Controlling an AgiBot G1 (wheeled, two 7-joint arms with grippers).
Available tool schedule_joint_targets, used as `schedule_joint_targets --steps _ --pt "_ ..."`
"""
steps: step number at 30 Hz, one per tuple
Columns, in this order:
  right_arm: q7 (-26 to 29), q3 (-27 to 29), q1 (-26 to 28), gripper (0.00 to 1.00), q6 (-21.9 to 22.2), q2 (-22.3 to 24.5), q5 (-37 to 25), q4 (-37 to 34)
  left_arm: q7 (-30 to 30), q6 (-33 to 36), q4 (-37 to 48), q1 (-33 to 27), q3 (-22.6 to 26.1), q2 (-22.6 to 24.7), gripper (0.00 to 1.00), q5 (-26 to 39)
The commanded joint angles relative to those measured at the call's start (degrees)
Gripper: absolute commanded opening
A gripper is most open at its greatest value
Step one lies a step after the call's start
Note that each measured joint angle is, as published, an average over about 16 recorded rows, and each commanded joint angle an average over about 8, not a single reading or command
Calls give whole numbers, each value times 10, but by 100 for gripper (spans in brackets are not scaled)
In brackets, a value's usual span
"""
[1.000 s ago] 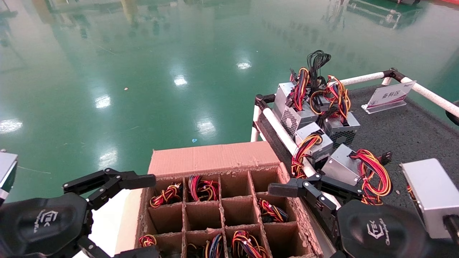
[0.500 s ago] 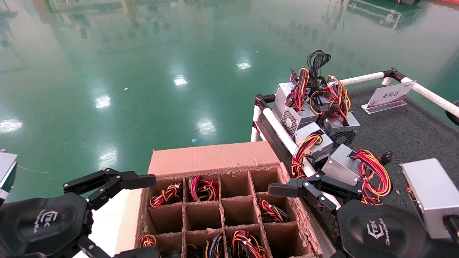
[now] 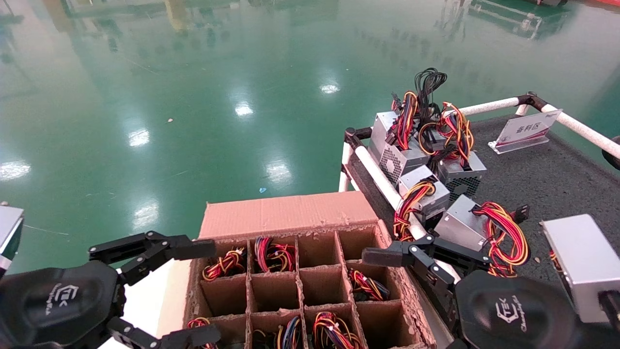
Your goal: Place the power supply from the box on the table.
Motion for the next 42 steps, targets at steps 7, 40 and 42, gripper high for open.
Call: schedule_joint_targets --steps 7,40,42 --pt "0 0 0 100 0 0 0 0 0 0 0 0 0 0 0 0" --pt "0 0 0 100 0 0 0 0 0 0 0 0 0 0 14 0" --pt "0 0 0 100 0 0 0 0 0 0 0 0 0 0 39 0"
